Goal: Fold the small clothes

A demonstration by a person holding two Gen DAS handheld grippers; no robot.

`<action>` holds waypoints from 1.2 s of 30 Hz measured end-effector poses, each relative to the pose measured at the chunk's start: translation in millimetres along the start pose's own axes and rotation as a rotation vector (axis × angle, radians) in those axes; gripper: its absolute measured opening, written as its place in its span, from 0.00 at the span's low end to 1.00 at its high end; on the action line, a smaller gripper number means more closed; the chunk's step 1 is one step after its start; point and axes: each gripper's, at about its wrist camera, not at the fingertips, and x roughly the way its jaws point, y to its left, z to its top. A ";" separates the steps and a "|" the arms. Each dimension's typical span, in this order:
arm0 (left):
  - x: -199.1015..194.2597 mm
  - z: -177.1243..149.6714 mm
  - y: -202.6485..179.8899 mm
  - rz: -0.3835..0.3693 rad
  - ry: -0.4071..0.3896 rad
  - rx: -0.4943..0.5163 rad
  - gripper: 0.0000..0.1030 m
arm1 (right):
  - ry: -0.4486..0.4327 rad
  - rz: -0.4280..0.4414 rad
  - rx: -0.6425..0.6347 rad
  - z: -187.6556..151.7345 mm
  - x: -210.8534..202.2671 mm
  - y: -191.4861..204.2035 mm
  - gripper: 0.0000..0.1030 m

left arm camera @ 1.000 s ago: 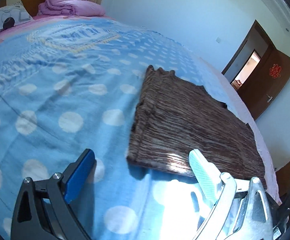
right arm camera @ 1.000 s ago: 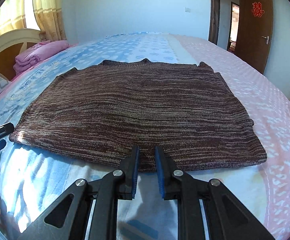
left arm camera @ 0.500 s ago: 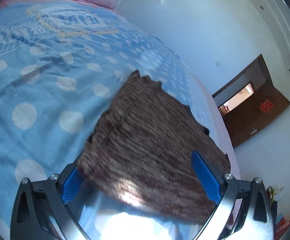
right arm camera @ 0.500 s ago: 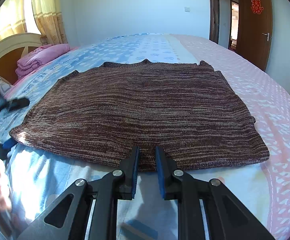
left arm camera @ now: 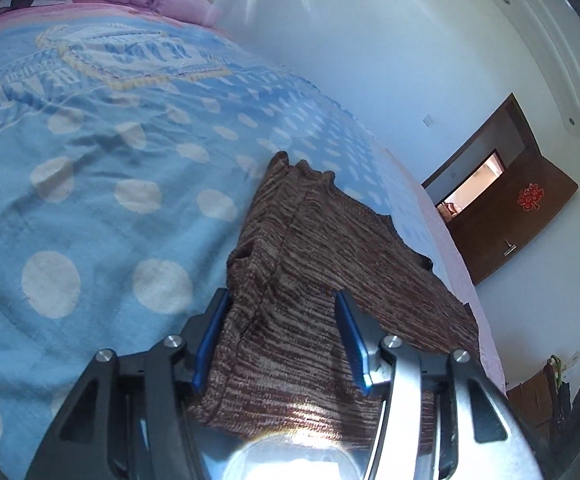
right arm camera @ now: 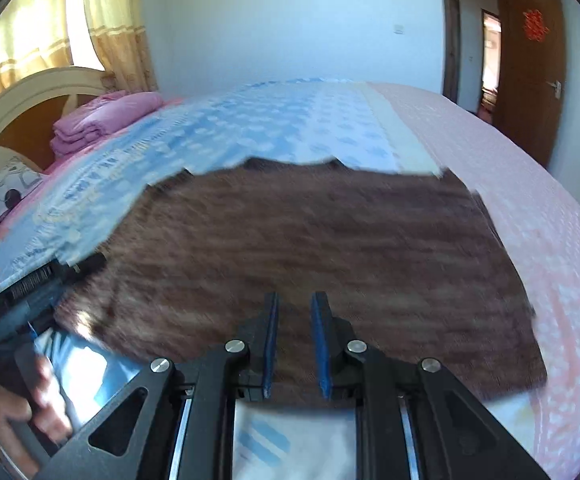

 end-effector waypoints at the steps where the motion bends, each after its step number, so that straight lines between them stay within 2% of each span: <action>1: 0.3 0.6 1.2 -0.007 0.000 -0.004 0.53 | -0.005 -0.001 -0.019 9.2 5.8 6.9 0.17; 6: 0.4 0.3 2.1 -0.022 -0.002 -0.004 0.53 | 0.032 -0.012 -0.074 32.1 47.7 26.8 0.17; 9: 0.8 0.1 1.9 -0.022 -0.004 -0.002 0.53 | 0.117 -0.032 -0.072 26.1 75.6 28.5 0.17; 11: 1.4 -0.1 2.0 -0.022 -0.004 -0.001 0.53 | 0.107 -0.044 -0.092 22.7 78.1 30.0 0.17; 15: 0.6 -0.4 4.4 -0.038 -0.012 -0.011 0.53 | 0.169 -0.062 -0.181 34.6 80.7 40.4 0.17; 17: -1.4 -1.1 7.1 -0.055 -0.020 -0.024 0.53 | 0.146 0.015 -0.149 50.6 75.0 42.4 0.17; 19: -2.0 -1.2 8.2 -0.062 -0.025 -0.031 0.53 | 0.135 0.087 -0.119 67.4 75.2 51.0 0.36; 20: -2.3 -1.1 8.4 -0.065 -0.028 -0.034 0.53 | 0.145 0.134 -0.112 76.2 79.9 58.9 0.58; 21: -2.8 -1.2 9.1 -0.070 -0.031 -0.037 0.53 | 0.156 0.181 -0.105 82.2 85.8 66.6 0.63; 24: -4.4 -1.6 11.4 -0.089 -0.041 -0.045 0.53 | 0.199 0.293 -0.140 98.2 112.6 100.3 0.63; 26: -5.6 -2.2 11.6 -0.099 -0.046 -0.044 0.53 | 0.237 0.331 -0.198 101.5 127.7 124.5 0.63; 29: -5.7 -2.9 11.1 -0.109 -0.050 -0.037 0.53 | 0.283 0.331 -0.276 102.7 149.7 153.5 0.63; 32: -6.3 -3.3 11.8 -0.119 -0.054 -0.038 0.53 | 0.339 0.366 -0.329 99.6 168.9 173.8 0.63; 36: -6.9 -4.3 11.3 -0.122 -0.054 -0.034 0.53 | 0.325 0.338 -0.418 100.7 177.9 193.6 0.64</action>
